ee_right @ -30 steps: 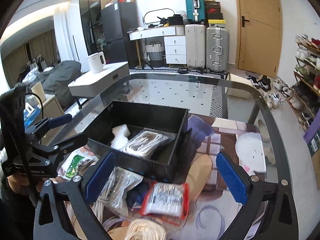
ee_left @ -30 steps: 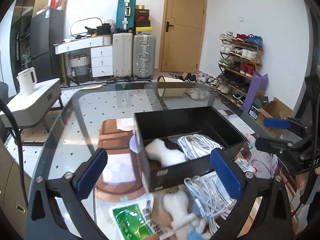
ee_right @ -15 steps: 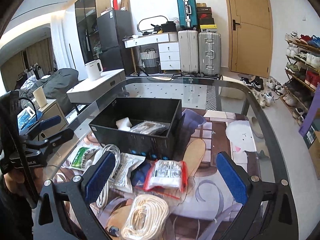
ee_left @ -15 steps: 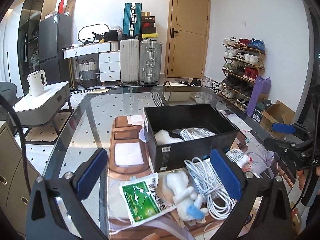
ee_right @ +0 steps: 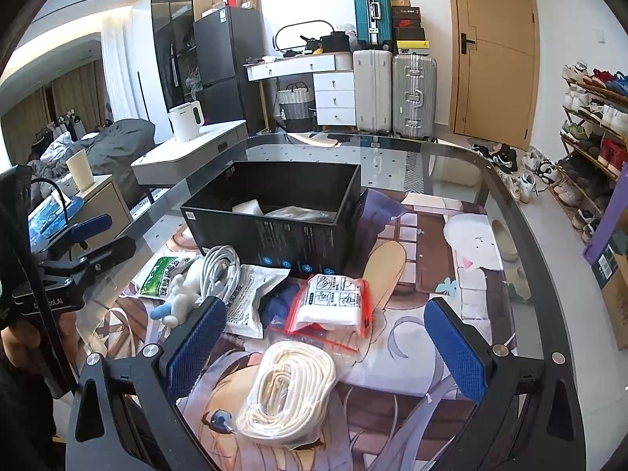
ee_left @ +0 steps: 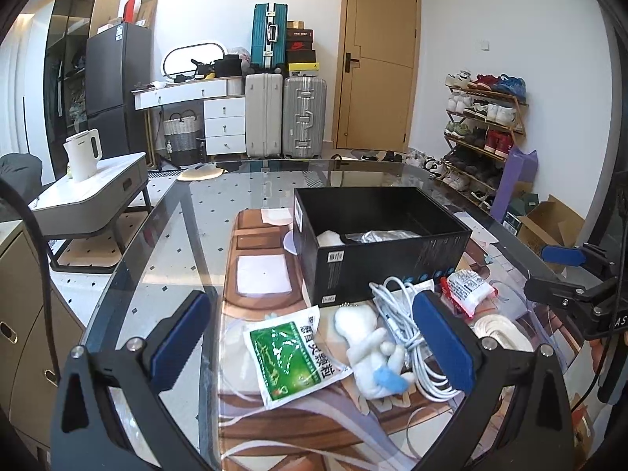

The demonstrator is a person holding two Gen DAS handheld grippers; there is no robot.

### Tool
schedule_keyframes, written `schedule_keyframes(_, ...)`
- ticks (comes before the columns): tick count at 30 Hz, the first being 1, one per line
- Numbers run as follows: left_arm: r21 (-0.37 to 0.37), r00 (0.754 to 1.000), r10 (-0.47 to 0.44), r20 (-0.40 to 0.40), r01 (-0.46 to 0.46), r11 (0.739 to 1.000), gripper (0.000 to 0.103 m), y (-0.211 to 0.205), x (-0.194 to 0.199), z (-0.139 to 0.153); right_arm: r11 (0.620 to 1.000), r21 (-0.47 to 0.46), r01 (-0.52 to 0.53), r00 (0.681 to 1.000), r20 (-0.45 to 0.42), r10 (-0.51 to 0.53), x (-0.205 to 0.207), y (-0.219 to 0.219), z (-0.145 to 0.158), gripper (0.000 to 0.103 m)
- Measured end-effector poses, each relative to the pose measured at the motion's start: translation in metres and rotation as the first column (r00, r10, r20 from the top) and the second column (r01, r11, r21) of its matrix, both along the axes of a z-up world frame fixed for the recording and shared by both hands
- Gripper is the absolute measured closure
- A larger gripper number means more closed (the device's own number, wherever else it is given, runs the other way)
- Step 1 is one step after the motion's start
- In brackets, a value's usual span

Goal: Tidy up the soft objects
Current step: 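Move the left tool to the white plush toy while the right tool approaches another rope bag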

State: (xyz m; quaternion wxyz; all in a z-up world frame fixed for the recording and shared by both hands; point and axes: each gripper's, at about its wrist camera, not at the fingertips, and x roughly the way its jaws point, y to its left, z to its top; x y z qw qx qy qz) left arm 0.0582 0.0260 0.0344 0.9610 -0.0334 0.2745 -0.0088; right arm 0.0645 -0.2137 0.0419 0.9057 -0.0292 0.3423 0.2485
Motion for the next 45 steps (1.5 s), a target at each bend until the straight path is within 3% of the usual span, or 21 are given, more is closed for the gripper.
schedule_keyframes(12,0.005,0.999,-0.011,-0.041,0.011,1.000,0.000,-0.009,0.000,-0.023,0.999,-0.013,-0.029,0.998,-0.051,0.029,-0.010,0.006,-0.020,0.001)
schedule_keyframes(27,0.012,0.995,-0.063,-0.074,0.064,0.998,0.000,-0.023,0.006,-0.031,0.999,-0.047,-0.017,0.991,-0.131,0.011,-0.008,0.002,-0.051,0.001)
schedule_keyframes(35,-0.008,0.988,-0.099,-0.121,0.099,0.995,0.000,-0.023,0.010,-0.038,0.997,-0.065,-0.041,0.989,-0.144,0.031,-0.006,0.008,-0.060,0.001)
schedule_keyframes(45,-0.048,0.983,-0.143,-0.118,0.138,0.989,0.000,-0.027,0.014,-0.036,0.993,-0.096,-0.066,0.983,-0.178,0.048,-0.001,0.008,-0.074,0.001)
